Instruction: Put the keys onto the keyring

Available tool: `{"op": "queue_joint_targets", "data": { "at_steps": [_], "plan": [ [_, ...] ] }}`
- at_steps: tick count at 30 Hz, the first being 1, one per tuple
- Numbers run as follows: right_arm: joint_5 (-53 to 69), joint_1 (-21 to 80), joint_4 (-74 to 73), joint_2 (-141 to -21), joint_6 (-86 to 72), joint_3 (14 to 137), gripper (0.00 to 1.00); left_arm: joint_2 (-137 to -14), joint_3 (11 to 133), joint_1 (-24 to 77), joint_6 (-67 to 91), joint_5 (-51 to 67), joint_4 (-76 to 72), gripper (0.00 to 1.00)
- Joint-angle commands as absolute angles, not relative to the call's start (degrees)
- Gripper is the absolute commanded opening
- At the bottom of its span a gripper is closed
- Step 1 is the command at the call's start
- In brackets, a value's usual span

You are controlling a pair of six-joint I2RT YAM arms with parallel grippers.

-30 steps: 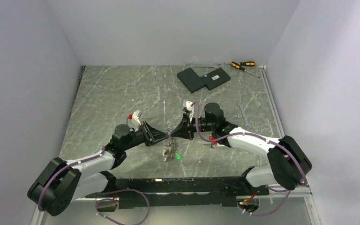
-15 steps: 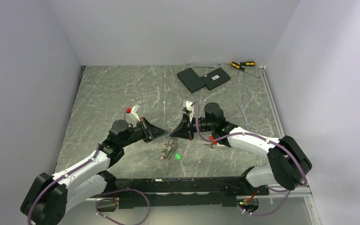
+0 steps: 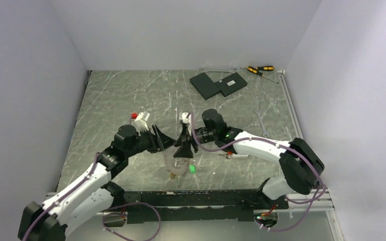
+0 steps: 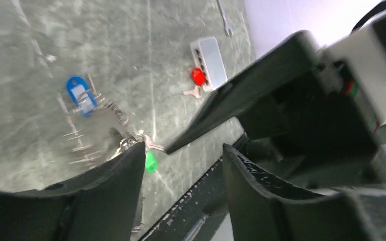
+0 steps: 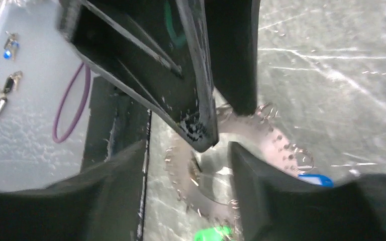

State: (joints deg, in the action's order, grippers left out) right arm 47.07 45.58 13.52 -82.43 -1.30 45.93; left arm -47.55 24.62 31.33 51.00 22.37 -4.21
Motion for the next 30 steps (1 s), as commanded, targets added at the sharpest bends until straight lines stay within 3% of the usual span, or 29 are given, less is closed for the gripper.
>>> {"op": "queue_joint_targets", "data": {
  "at_steps": [1,3,8,12,16,21,30],
  "plan": [
    [41.67,48.61,10.40,-84.24,0.60,46.92,0.81,-40.33,30.59,31.45,42.76,9.62,15.10,0.65],
    [36.92,48.69,14.30,-83.14,-2.85,44.34,0.95,-38.15,31.99,31.42,43.58,4.22,21.57,0.67],
    [24.61,49.42,11.35,-83.79,-6.52,45.33,0.97,-32.84,36.62,31.45,42.20,-6.77,34.61,0.70],
    [16.42,53.85,10.20,-86.40,-9.98,47.66,0.95,-29.43,39.12,31.39,38.00,-13.57,37.48,0.71],
    [8.17,58.44,11.22,-89.84,-18.29,49.26,0.85,-30.80,43.26,31.38,35.38,-16.06,40.50,0.71],
    [6.44,60.75,16.17,-93.94,-29.61,47.04,0.73,-34.65,50.27,31.38,26.40,-17.04,45.45,0.71],
    [1.98,60.01,10.10,-98.48,-30.96,46.08,0.76,-33.65,50.09,31.40,17.35,-17.02,44.87,0.71]
  ]
}}
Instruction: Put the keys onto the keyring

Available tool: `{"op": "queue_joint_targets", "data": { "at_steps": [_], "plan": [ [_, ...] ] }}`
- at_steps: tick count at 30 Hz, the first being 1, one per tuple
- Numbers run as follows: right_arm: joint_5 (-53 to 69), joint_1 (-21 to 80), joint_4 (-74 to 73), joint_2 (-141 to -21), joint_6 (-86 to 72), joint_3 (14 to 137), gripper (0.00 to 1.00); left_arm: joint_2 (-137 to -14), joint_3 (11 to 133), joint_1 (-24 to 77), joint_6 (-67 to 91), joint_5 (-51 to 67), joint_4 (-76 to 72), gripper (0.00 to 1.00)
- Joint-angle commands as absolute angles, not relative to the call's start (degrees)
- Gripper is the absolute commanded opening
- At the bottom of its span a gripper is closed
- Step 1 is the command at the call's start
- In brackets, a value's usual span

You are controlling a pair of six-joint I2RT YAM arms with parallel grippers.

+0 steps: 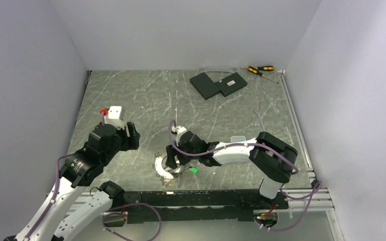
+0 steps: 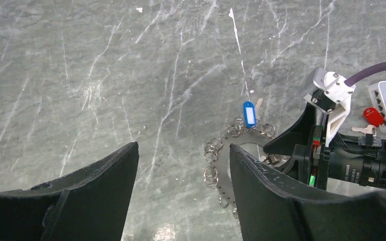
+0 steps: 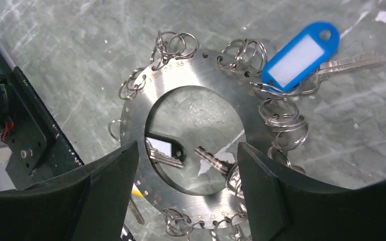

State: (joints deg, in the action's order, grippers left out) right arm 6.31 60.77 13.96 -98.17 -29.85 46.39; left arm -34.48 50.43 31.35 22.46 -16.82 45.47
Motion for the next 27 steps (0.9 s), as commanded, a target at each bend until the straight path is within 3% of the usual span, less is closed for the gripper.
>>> {"op": "queue_joint_targets", "data": {
  "at_steps": [1,10,18,21,27],
  "plan": [
    [1.46,59.38,8.81,-98.20,-30.23,45.90,0.77,-33.58,49.95,31.38,17.22,-16.69,44.57,0.72],
    [0.37,46.59,-1.97,-97.34,-18.18,50.71,0.79,-34.19,49.49,31.34,16.14,-15.96,43.87,0.72],
    [5.24,45.09,-9.26,-98.23,-10.10,63.22,0.78,-35.36,47.85,31.29,12.82,-13.01,40.22,0.75],
    [4.03,44.84,-10.31,-99.09,-11.30,67.21,0.75,-37.11,47.04,31.21,12.20,-11.96,38.08,0.75],
    [0.17,41.70,-15.80,-108.41,-21.91,77.99,0.59,-42.89,47.66,30.04,12.95,-11.99,38.09,0.74]
  ]
}}
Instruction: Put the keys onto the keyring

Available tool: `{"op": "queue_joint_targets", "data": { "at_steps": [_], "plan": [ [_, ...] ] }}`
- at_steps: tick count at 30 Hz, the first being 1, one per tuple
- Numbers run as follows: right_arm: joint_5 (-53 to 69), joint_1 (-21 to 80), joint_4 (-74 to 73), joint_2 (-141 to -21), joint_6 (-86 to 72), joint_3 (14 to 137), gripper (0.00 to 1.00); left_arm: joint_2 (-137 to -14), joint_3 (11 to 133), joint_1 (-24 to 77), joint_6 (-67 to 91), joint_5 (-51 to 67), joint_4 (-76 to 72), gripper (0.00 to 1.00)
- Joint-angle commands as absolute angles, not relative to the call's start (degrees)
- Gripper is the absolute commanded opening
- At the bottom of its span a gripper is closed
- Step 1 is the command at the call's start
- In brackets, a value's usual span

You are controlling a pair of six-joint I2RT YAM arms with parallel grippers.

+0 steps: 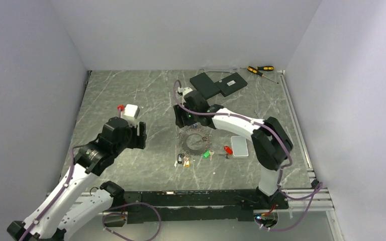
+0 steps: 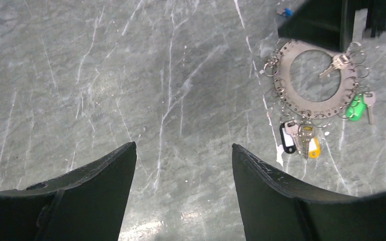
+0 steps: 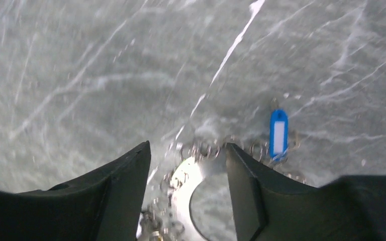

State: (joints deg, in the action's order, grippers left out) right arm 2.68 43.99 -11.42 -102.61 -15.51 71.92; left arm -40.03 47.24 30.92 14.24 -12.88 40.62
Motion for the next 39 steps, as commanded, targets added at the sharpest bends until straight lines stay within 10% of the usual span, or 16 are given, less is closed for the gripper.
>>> {"op": "queue_joint_targets", "data": {
  "at_steps": [1,7,28,33,39],
  "plan": [
    [0.12,41.63,-16.87,-110.02,-22.60,79.62,0.54,-43.62,47.67,29.91,12.91,-12.07,38.14,0.74],
    [8.83,41.90,-18.33,-116.90,-23.57,85.37,0.41,-46.08,47.56,29.71,12.89,-12.70,37.70,0.74],
    [20.36,52.23,-20.02,-100.70,-16.20,63.18,0.40,-41.09,47.75,29.35,13.33,-17.03,38.05,0.73],
    [12.65,53.42,-20.41,-90.39,-17.79,56.57,0.44,-38.93,47.81,29.35,13.19,-15.95,37.97,0.73],
    [0.31,53.44,-17.56,-81.80,-26.09,52.78,0.78,-37.41,47.91,29.17,12.90,-15.86,37.72,0.73]
  ]
}}
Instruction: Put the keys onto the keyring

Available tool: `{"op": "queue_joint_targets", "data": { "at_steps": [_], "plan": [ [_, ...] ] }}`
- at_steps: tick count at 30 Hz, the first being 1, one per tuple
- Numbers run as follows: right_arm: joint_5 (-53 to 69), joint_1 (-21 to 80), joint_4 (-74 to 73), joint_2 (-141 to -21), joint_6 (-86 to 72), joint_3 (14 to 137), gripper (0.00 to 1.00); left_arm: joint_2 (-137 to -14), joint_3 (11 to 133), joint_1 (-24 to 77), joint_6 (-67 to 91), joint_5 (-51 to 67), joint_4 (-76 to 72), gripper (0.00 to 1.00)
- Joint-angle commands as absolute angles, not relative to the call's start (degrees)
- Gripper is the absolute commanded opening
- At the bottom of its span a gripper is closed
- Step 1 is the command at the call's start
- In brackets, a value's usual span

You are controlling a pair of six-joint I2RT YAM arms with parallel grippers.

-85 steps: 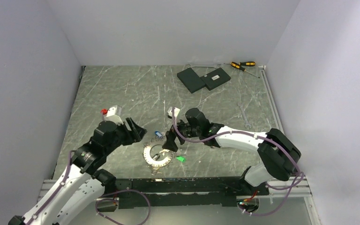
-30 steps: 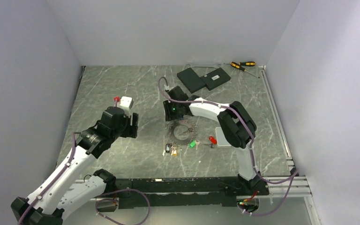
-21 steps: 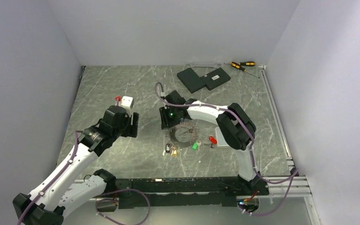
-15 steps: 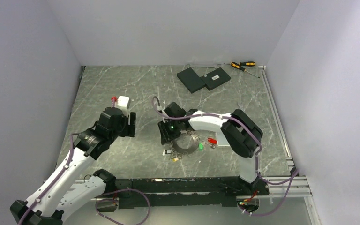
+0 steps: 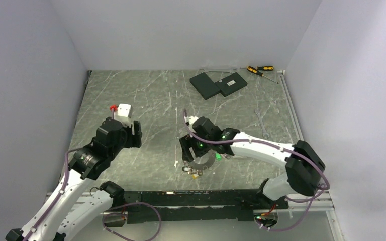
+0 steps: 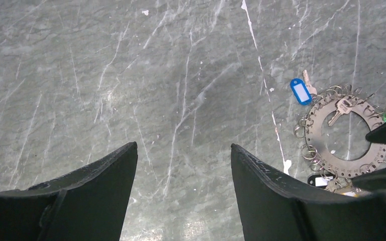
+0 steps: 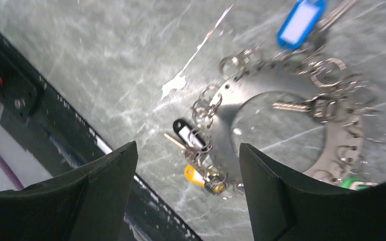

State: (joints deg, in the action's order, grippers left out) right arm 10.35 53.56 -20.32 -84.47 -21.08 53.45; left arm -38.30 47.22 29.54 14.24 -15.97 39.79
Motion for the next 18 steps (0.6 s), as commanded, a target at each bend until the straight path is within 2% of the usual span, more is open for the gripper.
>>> {"op": "queue_joint_targets", "data": {
  "at_steps": [1,4,8,15,18],
  "plan": [
    [-2.04,53.56,-18.10,-82.68,-27.08,53.38,0.78,-37.36,48.09,29.18,12.90,-15.74,37.97,0.72],
    [-5.33,54.21,-20.83,-87.15,-29.92,56.47,0.77,-36.73,48.02,29.12,12.76,-15.37,37.87,0.72],
    [-5.75,56.93,-20.55,-92.65,-30.94,59.87,0.69,-36.00,47.93,29.08,12.61,-14.91,37.71,0.72],
    [-6.26,58.69,-18.97,-99.30,-32.27,64.25,0.49,-35.45,47.81,28.99,12.39,-14.07,37.53,0.72],
    [-7.80,58.84,-20.38,-101.45,-31.68,66.04,0.47,-35.03,47.77,29.00,12.28,-13.94,37.40,0.72]
  ]
}}
